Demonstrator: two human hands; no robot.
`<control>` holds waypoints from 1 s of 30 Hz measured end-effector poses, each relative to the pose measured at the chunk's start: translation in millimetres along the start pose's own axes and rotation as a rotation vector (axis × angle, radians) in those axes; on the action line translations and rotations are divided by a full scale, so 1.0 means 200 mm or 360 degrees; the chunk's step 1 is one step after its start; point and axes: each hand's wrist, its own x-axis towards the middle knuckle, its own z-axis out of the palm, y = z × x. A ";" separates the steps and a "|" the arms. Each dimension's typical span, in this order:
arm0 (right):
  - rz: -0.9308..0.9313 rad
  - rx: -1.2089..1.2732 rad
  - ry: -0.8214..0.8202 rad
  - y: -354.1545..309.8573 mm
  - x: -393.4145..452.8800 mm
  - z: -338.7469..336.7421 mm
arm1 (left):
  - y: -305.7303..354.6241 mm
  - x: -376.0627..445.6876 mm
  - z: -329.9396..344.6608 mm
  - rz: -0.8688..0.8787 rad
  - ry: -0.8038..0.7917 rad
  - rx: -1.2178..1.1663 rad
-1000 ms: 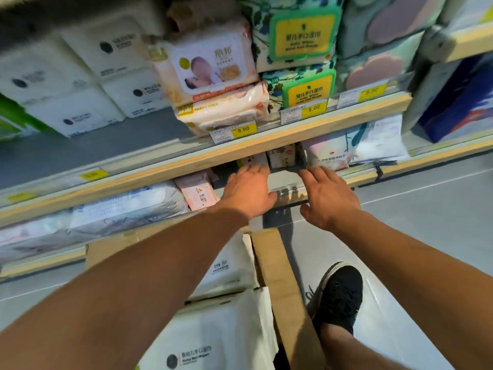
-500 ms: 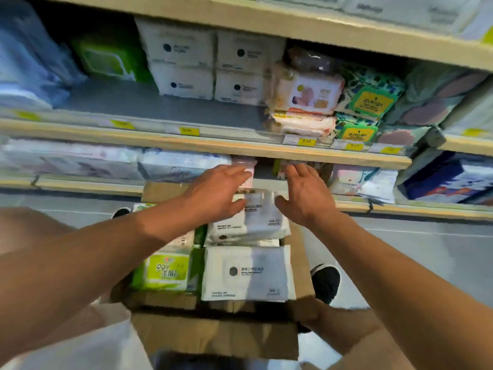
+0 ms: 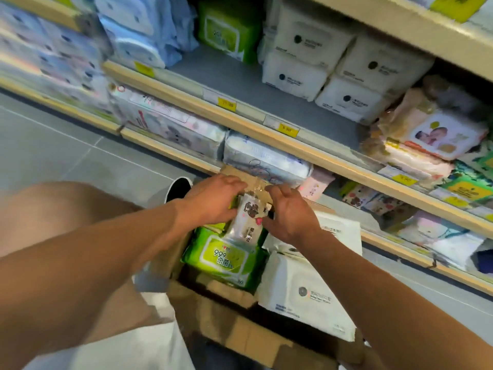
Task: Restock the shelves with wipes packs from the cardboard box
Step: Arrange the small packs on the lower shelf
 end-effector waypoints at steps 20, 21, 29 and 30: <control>0.0119 -0.0425 -0.0030 -0.07 0.25 0.40 | -0.26 0.11 0.31 -0.0167 -0.0056 0.0231; 0.0116 -0.0402 0.0003 -0.07 0.24 0.40 | -0.25 0.10 0.31 -0.0182 -0.0020 0.0250; 0.0105 0.0345 0.0167 -0.01 0.15 0.24 | -0.22 -0.01 0.14 -0.0327 0.0154 -0.0191; 0.0096 0.0392 0.0193 -0.01 0.12 0.21 | -0.20 -0.03 0.12 -0.0333 0.0185 -0.0196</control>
